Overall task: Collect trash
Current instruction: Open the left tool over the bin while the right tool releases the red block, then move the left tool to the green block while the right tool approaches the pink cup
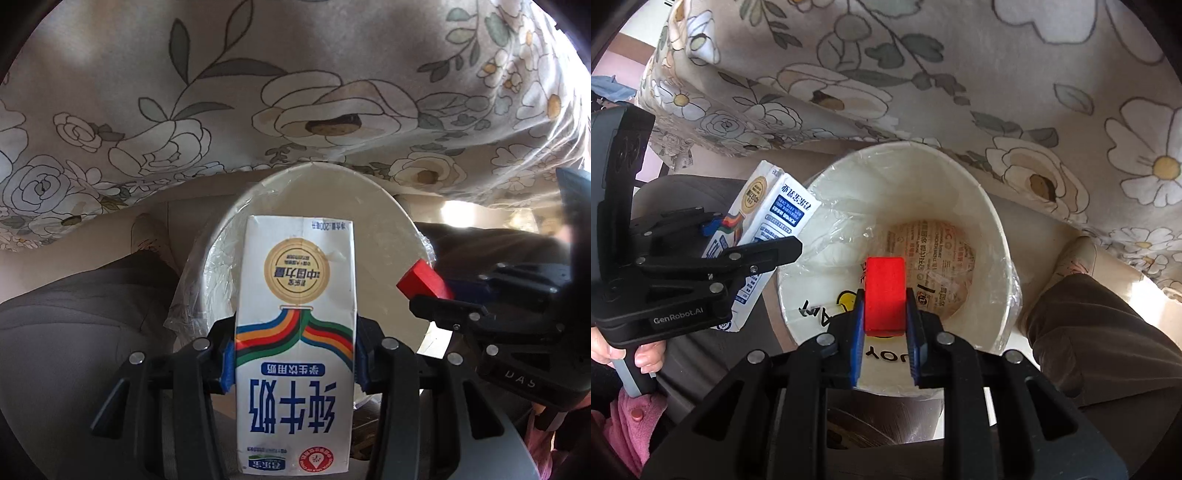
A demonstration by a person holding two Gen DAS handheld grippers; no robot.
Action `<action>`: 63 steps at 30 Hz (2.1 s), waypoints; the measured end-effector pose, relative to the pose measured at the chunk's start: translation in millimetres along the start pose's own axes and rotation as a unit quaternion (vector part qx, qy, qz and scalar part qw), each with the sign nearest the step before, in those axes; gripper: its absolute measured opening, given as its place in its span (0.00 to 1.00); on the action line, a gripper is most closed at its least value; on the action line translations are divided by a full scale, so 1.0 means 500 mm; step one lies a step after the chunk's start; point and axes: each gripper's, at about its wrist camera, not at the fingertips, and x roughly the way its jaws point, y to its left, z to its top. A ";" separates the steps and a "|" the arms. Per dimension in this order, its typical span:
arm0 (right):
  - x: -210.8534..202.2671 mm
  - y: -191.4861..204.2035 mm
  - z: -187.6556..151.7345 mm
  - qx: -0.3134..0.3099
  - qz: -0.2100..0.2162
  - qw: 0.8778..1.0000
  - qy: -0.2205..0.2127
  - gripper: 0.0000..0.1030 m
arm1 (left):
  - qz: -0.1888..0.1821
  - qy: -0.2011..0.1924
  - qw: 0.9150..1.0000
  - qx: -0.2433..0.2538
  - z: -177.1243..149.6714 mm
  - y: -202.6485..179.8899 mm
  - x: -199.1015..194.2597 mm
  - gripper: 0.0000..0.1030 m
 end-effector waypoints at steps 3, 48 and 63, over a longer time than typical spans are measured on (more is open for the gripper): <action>0.037 -0.001 0.006 0.008 -0.012 1.000 0.027 0.21 | -0.012 0.017 1.000 -0.010 0.008 0.004 0.032 0.48; 0.176 -0.037 0.002 0.024 -0.071 0.992 0.104 0.32 | 0.018 0.077 0.997 -0.007 0.029 -0.045 0.122 0.69; -0.126 0.016 -0.011 -0.023 -0.018 1.000 0.011 0.40 | 0.021 -0.132 0.991 0.005 0.017 -0.030 -0.298 0.81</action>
